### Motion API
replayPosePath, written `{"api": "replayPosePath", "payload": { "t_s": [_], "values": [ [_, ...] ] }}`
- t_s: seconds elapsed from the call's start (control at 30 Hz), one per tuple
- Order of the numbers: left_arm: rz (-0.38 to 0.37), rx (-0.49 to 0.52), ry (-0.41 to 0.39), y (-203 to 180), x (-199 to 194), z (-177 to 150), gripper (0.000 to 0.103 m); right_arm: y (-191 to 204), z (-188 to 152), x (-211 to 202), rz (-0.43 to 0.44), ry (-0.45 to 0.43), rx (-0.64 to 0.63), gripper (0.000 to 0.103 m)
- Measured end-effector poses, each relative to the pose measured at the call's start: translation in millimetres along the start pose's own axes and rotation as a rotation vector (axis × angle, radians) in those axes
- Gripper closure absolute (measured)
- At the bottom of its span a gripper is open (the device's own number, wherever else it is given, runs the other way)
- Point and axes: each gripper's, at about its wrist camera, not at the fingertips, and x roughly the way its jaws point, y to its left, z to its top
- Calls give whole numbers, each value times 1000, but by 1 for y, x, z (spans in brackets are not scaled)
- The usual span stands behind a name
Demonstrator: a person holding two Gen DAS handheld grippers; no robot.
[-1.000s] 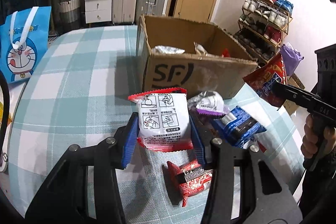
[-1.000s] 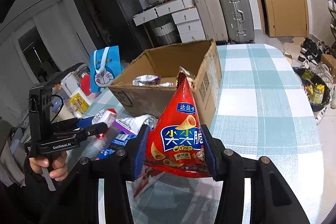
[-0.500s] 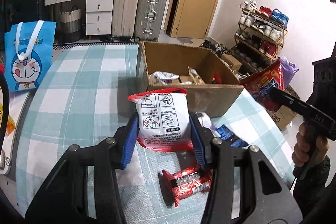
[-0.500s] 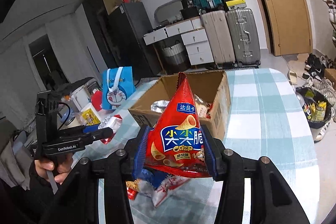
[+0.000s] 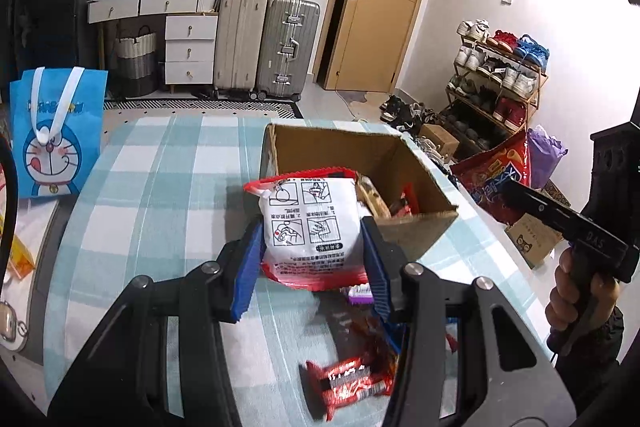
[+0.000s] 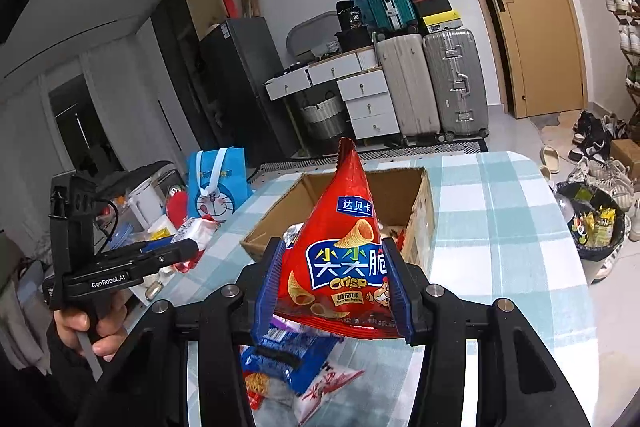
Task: Organize snacks
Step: 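Carry the white-red pack and red crisp bag over the box and release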
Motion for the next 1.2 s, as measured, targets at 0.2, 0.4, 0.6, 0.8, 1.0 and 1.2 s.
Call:
{"api": "replayPosePath", "payload": {
  "t_s": [0.2,0.4,0.6,0.8,1.0,1.2],
  "values": [
    [0,4,-4,-4,7,20,59,-3,14,10,-1,-4,-2,55],
    [4,5,12,-5,30,34,59,-6,19,23,0,-9,-12,55],
    [4,8,28,-8,54,43,59,-5,25,37,11,-7,-33,55],
    [7,29,39,-16,81,50,59,-9,28,51,12,-5,-29,55],
    [5,37,66,-21,111,51,59,-11,30,66,11,3,-30,55],
    [12,48,81,-21,135,53,59,-12,31,81,-1,19,-31,55]
  ]
}}
